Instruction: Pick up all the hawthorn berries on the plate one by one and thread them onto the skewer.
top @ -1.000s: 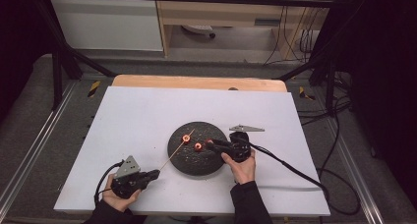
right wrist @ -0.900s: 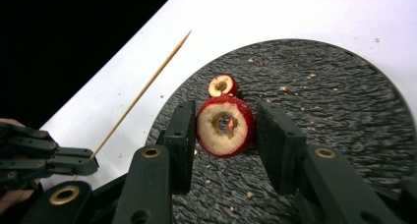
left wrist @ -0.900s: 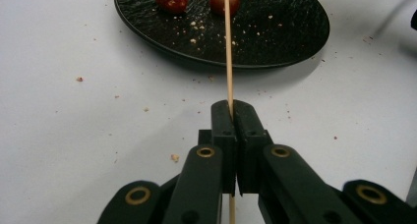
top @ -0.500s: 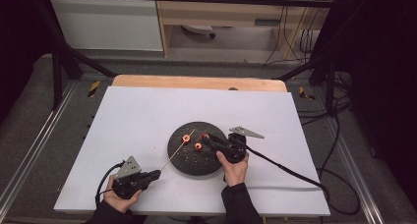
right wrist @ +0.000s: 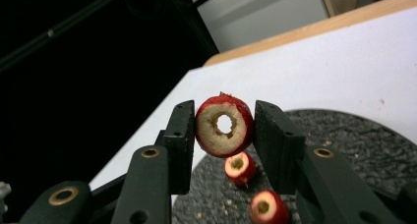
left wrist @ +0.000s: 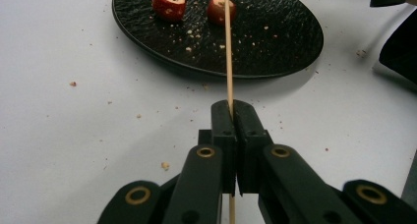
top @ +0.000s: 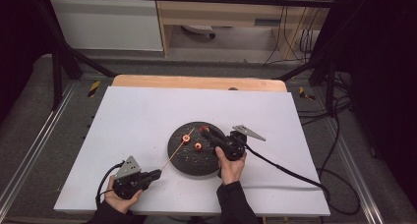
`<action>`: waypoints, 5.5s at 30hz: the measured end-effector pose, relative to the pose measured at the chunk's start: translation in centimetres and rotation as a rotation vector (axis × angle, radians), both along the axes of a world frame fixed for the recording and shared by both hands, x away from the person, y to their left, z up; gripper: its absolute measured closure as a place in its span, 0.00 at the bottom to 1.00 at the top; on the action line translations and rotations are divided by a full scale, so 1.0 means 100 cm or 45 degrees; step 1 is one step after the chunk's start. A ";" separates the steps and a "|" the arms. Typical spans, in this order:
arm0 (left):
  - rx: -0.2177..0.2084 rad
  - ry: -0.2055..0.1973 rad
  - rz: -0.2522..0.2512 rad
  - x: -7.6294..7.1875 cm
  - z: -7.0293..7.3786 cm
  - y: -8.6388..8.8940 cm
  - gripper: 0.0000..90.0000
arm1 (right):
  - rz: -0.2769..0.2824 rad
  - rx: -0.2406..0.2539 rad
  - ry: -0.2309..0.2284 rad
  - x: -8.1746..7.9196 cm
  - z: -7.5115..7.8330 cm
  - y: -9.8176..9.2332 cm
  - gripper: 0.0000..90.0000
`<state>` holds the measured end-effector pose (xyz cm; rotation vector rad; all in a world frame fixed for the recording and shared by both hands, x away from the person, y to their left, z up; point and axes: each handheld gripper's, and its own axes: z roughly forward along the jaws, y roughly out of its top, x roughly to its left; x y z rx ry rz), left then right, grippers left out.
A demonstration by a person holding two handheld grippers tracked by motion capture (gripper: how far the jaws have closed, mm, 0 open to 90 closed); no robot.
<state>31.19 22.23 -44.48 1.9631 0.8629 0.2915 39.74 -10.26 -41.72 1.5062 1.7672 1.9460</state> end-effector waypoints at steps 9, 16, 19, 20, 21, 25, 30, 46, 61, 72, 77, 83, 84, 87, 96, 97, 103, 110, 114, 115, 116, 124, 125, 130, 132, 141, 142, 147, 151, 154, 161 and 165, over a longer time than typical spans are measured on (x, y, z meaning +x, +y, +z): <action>-0.016 -0.011 0.006 -0.001 0.001 -0.002 0.98 | -0.067 0.125 -0.058 0.004 0.002 0.001 0.68; -0.036 -0.019 0.018 -0.001 0.001 -0.004 0.98 | -0.083 0.215 -0.048 0.009 0.001 0.003 0.69; -0.042 -0.022 0.017 -0.001 0.001 -0.005 0.98 | -0.091 0.250 -0.041 0.011 0.000 0.004 0.69; -0.044 -0.023 0.015 -0.001 0.002 -0.006 0.98 | -0.093 0.255 -0.045 0.012 -0.001 0.004 0.69; -0.045 -0.027 0.018 -0.001 0.002 -0.006 0.98 | -0.094 0.263 -0.040 0.012 -0.001 0.005 0.69; -0.053 -0.033 0.018 -0.001 0.002 -0.008 0.98 | -0.102 0.290 -0.040 0.014 -0.001 0.007 0.69; -0.059 -0.036 0.014 -0.001 0.002 -0.012 0.98 | -0.107 0.331 -0.040 0.017 0.001 0.007 0.69; -0.079 -0.056 0.020 -0.002 0.003 -0.014 0.98 | -0.092 0.412 -0.044 0.017 0.001 0.014 0.69; -0.091 -0.046 0.033 -0.001 0.003 -0.016 0.98 | -0.075 0.422 -0.025 0.016 -0.005 0.019 0.69; -0.120 -0.035 0.084 -0.003 0.002 -0.026 0.98 | -0.084 0.456 -0.023 0.014 -0.009 0.023 0.69; -0.127 -0.030 0.102 -0.004 0.002 -0.032 0.98 | -0.091 0.456 -0.026 0.013 -0.010 0.023 0.69; -0.136 -0.048 0.113 -0.007 0.003 -0.036 0.98 | -0.087 0.455 -0.022 0.012 -0.012 0.024 0.69; -0.135 -0.042 0.118 -0.007 0.003 -0.036 0.98 | -0.086 0.458 -0.016 0.012 -0.012 0.024 0.69; -0.140 -0.035 0.123 -0.005 0.003 -0.037 0.98 | -0.071 0.455 -0.006 0.012 -0.012 0.024 0.69; -0.150 -0.017 0.127 0.003 0.007 -0.045 0.98 | -0.051 0.444 0.004 0.007 -0.012 0.025 0.69; -0.151 -0.021 0.129 0.004 0.009 -0.046 0.98 | -0.050 0.442 0.003 0.007 -0.012 0.025 0.69; -0.146 -0.031 0.128 0.011 0.014 -0.050 0.98 | -0.020 0.421 0.014 0.004 -0.012 0.025 0.69; -0.144 -0.032 0.126 0.016 0.018 -0.055 0.98 | 0.000 0.390 0.015 -0.001 -0.013 0.026 0.69; -0.143 -0.034 0.124 0.020 0.020 -0.057 0.98 | 0.009 0.383 0.020 -0.003 -0.013 0.026 0.69; -0.142 -0.036 0.123 0.021 0.021 -0.058 0.98 | 0.012 0.379 0.018 -0.003 -0.014 0.026 0.69; -0.142 -0.036 0.123 0.022 0.021 -0.059 0.98 | 0.015 0.376 0.027 -0.004 -0.014 0.027 0.69; -0.147 -0.043 0.118 0.031 0.027 -0.065 0.98 | 0.031 0.358 0.031 -0.007 -0.015 0.027 0.69; -0.149 -0.041 0.117 0.032 0.028 -0.066 0.98 | 0.029 0.352 0.029 -0.008 -0.015 0.027 0.69; -0.164 -0.033 0.113 0.039 0.030 -0.069 0.98 | 0.052 0.334 0.040 -0.011 -0.018 0.029 0.69; -0.161 -0.036 0.112 0.042 0.031 -0.071 0.98 | 0.058 0.321 0.040 -0.012 -0.019 0.029 0.69; -0.138 -0.050 0.106 0.049 0.035 -0.077 0.98 | 0.070 0.287 0.045 -0.016 -0.020 0.030 0.69; -0.136 -0.051 0.105 0.049 0.035 -0.077 0.98 | 0.071 0.286 0.043 -0.016 -0.021 0.030 0.69; -0.136 -0.052 0.096 0.049 0.034 -0.076 0.98 | 0.078 0.275 0.051 -0.017 -0.021 0.031 0.69; -0.134 -0.049 0.092 0.050 0.033 -0.076 0.98 | 0.091 0.259 0.060 -0.016 -0.022 0.031 0.69; -0.137 -0.050 0.085 0.050 0.033 -0.075 0.98 | 0.090 0.245 0.060 -0.017 -0.022 0.030 0.68; -0.130 -0.054 0.077 0.048 0.033 -0.071 0.98 | 0.100 0.157 0.029 -0.016 -0.012 0.025 0.53; -0.118 -0.053 0.080 0.047 0.032 -0.066 0.98 | 0.094 0.045 0.017 -0.016 -0.007 0.016 0.37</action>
